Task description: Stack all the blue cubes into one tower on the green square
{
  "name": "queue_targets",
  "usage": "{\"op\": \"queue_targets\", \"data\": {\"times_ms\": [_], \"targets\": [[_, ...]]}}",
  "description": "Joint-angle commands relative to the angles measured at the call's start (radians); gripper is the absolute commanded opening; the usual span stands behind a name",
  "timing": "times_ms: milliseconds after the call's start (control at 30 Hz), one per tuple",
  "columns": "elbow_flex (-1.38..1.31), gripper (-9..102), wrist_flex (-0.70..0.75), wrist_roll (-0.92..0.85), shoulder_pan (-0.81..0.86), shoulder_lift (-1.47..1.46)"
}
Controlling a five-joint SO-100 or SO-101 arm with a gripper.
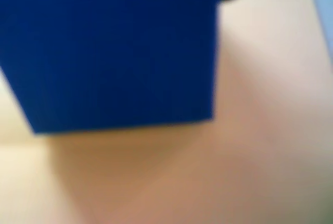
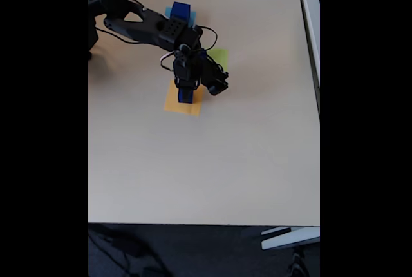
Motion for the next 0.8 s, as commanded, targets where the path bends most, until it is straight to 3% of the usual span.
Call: {"op": "queue_targets", "data": {"times_ms": [0,267,767], "targets": [[-0.041,2,-0.011,0.028,0.002,0.028],[0.002,5,-0.011,0.057,-0.006,0.049],[0.025,22,-0.043,0.011,-0.017,0.063]]}}
